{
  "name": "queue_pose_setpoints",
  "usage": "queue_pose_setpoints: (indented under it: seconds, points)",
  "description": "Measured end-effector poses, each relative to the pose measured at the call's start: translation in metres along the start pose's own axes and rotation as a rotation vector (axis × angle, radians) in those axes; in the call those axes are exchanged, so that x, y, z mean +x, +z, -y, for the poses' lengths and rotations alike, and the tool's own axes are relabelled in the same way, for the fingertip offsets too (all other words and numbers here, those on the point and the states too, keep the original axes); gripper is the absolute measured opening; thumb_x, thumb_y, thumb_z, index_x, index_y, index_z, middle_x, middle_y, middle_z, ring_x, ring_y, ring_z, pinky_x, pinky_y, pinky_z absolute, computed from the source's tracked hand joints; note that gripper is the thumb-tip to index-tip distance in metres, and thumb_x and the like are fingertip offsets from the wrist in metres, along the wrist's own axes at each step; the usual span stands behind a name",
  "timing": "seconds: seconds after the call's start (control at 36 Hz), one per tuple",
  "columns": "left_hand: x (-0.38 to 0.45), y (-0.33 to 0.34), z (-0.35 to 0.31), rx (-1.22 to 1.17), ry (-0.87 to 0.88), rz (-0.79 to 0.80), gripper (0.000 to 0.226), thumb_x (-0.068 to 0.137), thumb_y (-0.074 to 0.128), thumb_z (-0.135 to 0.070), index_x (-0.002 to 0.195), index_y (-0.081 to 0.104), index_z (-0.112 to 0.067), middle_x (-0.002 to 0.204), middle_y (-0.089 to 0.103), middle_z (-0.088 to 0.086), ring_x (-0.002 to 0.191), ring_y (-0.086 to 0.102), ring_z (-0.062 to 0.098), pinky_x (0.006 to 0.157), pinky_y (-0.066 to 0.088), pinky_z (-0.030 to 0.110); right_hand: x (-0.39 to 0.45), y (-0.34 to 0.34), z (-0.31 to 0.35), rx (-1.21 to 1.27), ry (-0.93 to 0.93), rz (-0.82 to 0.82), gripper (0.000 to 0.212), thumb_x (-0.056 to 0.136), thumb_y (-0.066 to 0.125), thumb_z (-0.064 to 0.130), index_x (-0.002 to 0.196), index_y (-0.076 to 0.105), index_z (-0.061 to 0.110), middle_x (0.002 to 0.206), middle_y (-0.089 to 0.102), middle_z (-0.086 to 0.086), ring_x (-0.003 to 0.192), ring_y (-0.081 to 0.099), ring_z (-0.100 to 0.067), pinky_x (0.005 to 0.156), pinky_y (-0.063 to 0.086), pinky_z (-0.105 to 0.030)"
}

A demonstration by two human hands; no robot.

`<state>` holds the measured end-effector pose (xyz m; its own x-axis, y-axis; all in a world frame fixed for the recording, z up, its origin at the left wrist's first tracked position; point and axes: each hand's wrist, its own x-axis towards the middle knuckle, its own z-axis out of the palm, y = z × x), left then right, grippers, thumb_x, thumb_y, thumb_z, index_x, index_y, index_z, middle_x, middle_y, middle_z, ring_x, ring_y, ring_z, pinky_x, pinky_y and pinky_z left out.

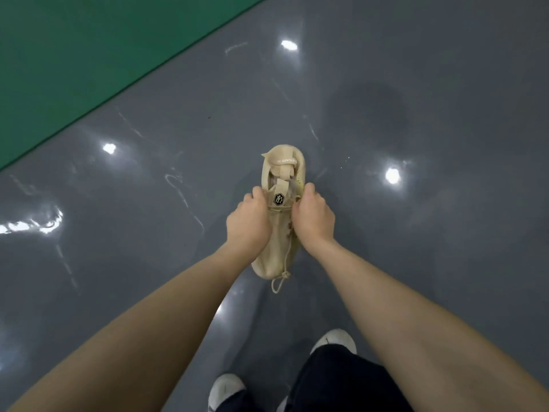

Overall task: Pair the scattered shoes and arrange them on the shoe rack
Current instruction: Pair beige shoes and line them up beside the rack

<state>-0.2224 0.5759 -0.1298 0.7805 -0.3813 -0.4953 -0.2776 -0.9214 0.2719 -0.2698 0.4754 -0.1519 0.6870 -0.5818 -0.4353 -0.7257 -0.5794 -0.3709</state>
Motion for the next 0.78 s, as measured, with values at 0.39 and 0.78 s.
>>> queue_pose_setpoints:
  seconds: [0.39,0.78]
  points:
    - [-0.120,-0.187,-0.165,0.093,0.210,-0.068,0.020,0.092,0.041,-0.030,0.086,0.033,-0.012,0.083,0.046,0.000,0.072,0.047,0.023,0.065,0.031,0.031,-0.108,-0.268,0.005,0.059,0.060,-0.111,0.004,0.094,0.038,0.013,0.096,0.041,0.011,0.094,0.060,-0.009,0.081,0.057,-0.034,0.059,0.030,-0.033]
    - [-0.174,-0.286,-0.334,0.241,0.408,0.000,0.012,0.092,0.037,-0.004,0.089,0.029,-0.013,0.064,0.034,-0.004,0.052,0.037,0.018,0.045,0.021,0.026,-0.168,-0.463,-0.040,0.121,0.212,-0.224,0.011,0.093,0.041,0.015,0.086,0.032,0.014,0.077,0.047,-0.001,0.068,0.040,-0.027,0.057,0.027,-0.033]
